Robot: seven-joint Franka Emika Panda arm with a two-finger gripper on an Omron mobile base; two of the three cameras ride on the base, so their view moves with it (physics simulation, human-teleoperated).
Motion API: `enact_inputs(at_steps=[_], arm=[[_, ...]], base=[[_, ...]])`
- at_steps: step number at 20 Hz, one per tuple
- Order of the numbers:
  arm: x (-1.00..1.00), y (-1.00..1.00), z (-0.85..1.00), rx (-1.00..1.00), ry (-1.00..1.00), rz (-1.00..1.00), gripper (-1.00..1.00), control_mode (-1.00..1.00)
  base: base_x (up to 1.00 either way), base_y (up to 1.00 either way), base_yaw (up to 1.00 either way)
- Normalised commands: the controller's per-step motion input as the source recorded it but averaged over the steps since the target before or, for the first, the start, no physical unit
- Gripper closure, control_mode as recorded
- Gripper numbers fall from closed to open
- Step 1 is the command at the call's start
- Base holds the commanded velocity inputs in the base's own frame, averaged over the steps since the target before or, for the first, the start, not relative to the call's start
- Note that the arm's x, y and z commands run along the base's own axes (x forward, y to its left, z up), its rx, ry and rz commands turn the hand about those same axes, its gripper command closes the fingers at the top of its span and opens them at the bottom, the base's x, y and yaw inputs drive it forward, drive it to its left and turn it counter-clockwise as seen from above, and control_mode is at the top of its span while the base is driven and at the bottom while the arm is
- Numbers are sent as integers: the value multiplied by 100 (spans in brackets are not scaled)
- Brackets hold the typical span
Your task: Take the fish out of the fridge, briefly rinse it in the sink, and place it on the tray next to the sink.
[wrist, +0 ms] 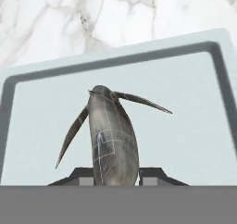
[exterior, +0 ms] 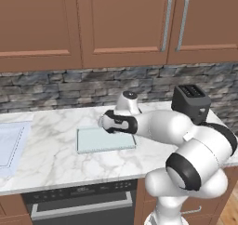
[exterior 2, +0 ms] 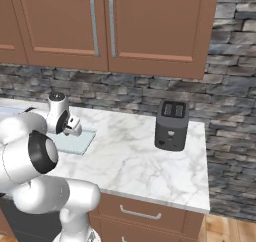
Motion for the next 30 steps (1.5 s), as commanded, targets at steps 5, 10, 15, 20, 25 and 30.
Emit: enact_inputs(at_steps=[5, 10, 15, 20, 25, 30], arm=[[23, 4, -18, -5, 2, 0, 100, -100], [25, 0, -15, -8, 0, 0, 100, -100], [16, 0, -28, -7, 0, 0, 100, -100], [11, 0, -19, -7, 0, -1, 100, -100], [6, 0, -6, -5, 0, -1, -100, -100], [0, 0, 0, -1, 0, -1, -100, -100]], base=[[0, 0, 0], [0, 0, 0], [0, 0, 0], [0, 0, 0], [0, 0, 0], [0, 0, 0]])
